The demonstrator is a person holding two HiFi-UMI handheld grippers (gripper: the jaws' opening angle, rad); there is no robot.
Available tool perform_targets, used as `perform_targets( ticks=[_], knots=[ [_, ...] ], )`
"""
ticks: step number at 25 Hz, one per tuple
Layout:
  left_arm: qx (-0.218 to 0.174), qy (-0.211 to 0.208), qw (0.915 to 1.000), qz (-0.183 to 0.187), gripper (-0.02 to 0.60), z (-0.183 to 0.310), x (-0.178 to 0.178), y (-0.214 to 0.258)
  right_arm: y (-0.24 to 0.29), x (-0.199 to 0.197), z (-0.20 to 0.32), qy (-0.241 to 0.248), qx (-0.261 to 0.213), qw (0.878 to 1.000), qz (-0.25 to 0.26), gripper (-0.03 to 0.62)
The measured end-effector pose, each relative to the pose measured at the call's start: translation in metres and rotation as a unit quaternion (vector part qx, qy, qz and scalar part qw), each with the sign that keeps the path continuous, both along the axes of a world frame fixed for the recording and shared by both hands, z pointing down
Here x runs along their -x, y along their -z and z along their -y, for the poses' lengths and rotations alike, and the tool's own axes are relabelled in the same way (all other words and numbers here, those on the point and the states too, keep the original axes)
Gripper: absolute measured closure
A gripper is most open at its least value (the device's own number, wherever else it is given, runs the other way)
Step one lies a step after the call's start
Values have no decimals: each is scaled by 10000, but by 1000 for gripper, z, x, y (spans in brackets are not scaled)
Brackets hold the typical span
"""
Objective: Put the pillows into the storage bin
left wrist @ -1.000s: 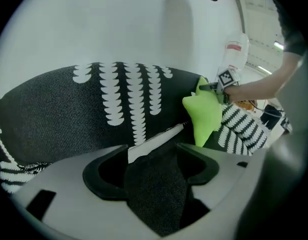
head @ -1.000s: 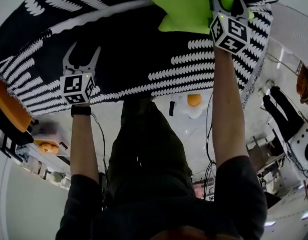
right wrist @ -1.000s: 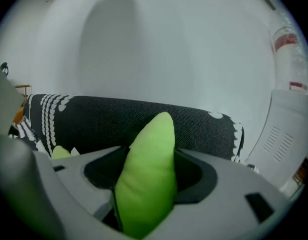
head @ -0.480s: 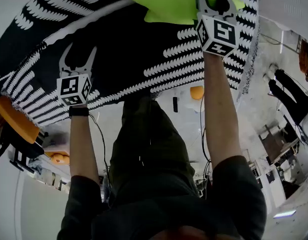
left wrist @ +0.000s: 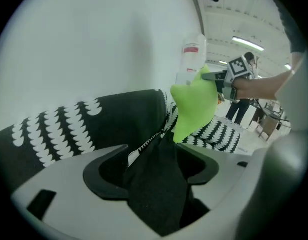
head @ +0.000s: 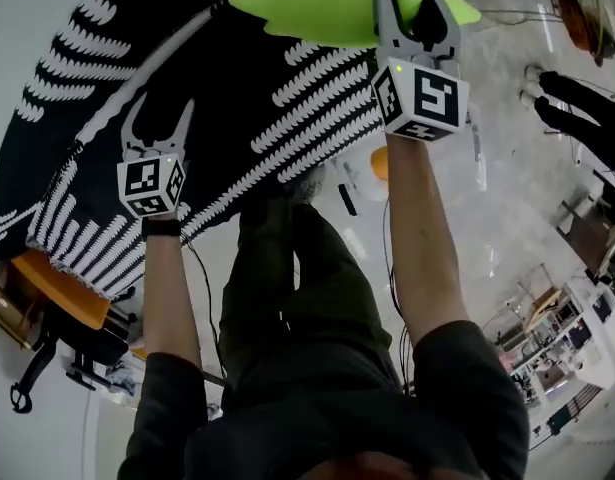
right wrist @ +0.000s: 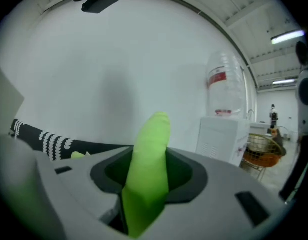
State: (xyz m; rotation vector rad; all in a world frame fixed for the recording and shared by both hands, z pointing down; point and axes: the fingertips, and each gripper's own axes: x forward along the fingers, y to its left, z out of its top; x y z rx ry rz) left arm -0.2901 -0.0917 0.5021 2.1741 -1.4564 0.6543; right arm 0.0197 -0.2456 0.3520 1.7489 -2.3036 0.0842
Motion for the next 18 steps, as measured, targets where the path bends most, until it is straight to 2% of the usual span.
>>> perform_targets(
  ticks=[5, 8, 12, 18],
  knots=[
    [-240, -696, 9973, -73, 276, 2, -91, 36, 57, -106, -63, -761, -264, 9967, -4, 416],
    [-371, -1223, 9917, -128, 276, -2, -155, 52, 84, -174, -113, -1266, -429, 9910, -45, 416],
    [-507, -2113, 9759, -217, 276, -11, -252, 65, 104, -267, -193, -2100, -562, 9759, -161, 416],
    [-453, -3002, 9524, -277, 276, -67, -379, 56, 82, -389, -308, -3094, -440, 9497, -190, 416]
  ],
)
